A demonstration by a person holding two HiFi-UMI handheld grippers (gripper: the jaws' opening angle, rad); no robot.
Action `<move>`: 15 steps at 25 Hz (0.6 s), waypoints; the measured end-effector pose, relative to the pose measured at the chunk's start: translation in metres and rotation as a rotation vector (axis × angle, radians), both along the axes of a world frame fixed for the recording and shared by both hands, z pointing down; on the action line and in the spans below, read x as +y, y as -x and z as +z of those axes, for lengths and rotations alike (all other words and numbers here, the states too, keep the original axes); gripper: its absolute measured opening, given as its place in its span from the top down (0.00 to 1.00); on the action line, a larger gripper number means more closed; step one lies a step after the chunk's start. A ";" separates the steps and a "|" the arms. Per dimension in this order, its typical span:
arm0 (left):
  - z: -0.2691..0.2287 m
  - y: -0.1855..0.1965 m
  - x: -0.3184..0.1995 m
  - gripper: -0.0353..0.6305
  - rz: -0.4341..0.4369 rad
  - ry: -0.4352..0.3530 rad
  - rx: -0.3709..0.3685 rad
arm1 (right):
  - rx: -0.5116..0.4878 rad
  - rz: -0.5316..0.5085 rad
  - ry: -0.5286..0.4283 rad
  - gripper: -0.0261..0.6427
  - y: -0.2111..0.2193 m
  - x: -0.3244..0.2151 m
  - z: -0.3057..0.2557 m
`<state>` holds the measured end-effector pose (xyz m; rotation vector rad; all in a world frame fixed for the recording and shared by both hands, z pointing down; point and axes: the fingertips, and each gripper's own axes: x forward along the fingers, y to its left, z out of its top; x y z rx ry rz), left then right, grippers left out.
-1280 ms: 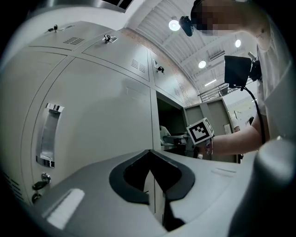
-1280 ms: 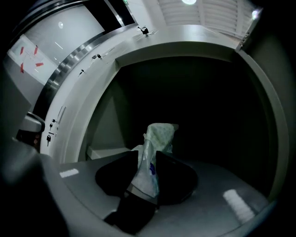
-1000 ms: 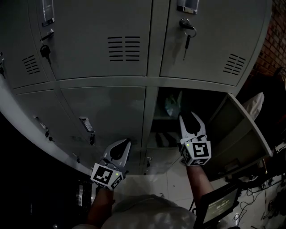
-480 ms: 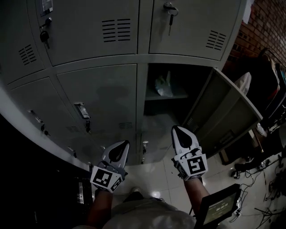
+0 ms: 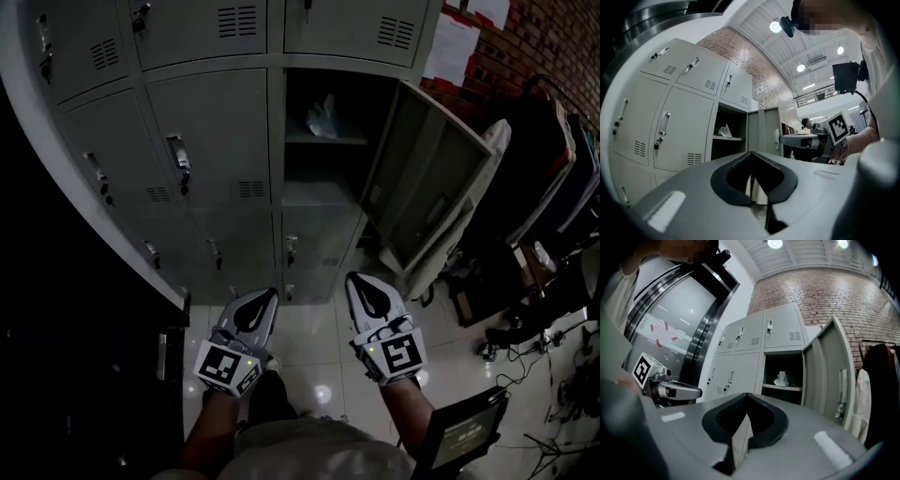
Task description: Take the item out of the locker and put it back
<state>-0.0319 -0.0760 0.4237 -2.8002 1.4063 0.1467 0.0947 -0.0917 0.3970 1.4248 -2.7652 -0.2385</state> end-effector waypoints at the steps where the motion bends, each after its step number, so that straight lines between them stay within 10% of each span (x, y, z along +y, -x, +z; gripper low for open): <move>1: 0.001 -0.004 0.016 0.95 -0.005 0.010 0.010 | 0.001 -0.005 0.007 0.96 -0.004 0.017 0.001; 15: -0.030 0.000 0.114 0.95 -0.020 -0.017 0.021 | -0.001 -0.037 -0.010 0.96 0.015 0.121 -0.025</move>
